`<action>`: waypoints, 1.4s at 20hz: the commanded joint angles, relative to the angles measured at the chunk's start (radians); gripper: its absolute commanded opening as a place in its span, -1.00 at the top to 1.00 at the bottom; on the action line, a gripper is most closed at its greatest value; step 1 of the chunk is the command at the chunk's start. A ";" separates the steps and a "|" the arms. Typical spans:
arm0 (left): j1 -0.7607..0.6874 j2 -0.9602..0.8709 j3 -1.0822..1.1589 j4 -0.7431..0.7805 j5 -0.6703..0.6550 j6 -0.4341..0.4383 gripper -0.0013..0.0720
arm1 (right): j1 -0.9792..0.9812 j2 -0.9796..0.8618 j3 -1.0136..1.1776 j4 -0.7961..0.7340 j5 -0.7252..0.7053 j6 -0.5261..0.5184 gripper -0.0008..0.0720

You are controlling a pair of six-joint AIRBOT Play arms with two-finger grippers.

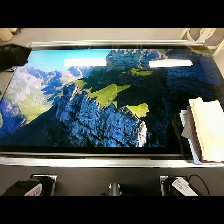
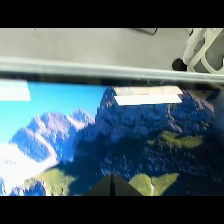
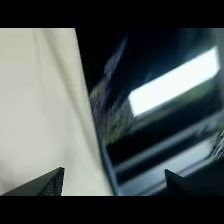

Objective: Fold the shirts.

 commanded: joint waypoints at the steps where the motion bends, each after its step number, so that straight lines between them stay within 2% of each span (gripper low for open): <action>1: -0.111 -0.153 0.180 0.428 -0.138 -0.211 0.89 | 0.293 0.001 0.205 0.018 -0.255 -0.074 -0.94; 2: -0.130 -0.224 0.217 0.538 -0.255 -0.264 0.89 | 0.419 -0.003 0.209 0.013 -0.281 -0.026 -0.94; 3: -0.132 -0.288 0.228 0.562 -0.364 -0.274 0.77 | 0.540 -0.024 0.209 -0.005 -0.248 0.029 -0.94; 4: -0.129 -0.339 0.222 0.551 -0.472 -0.274 0.28 | 0.630 -0.060 0.209 -0.012 -0.160 0.087 -0.94; 5: -0.128 -0.383 0.206 0.531 -0.591 -0.274 -0.63 | 0.698 -0.107 0.209 0.008 -0.035 0.121 -0.93; 6: -0.129 -0.410 0.166 0.492 -0.697 -0.259 -0.86 | 0.752 -0.165 0.208 0.049 0.136 0.122 -0.90; 7: -0.130 -0.402 0.092 0.436 -0.712 -0.235 -0.86 | 0.789 -0.215 0.195 0.090 0.241 0.122 -0.82; 8: -0.134 -0.373 0.014 0.397 -0.674 -0.238 -0.86 | 0.824 -0.250 0.167 0.121 0.298 0.121 -0.82; 11: -0.144 -0.289 -0.144 0.382 -0.519 -0.290 -0.86 | 0.910 -0.266 0.095 0.078 0.258 0.146 -0.82; 12: -0.142 -0.290 -0.145 0.383 -0.513 -0.289 -0.86 | 0.923 -0.265 0.094 0.058 0.241 0.163 -0.93; 28: -0.141 -0.293 -0.145 0.403 -0.500 -0.289 -0.86 | 0.921 -0.264 0.095 0.043 0.237 0.160 -0.91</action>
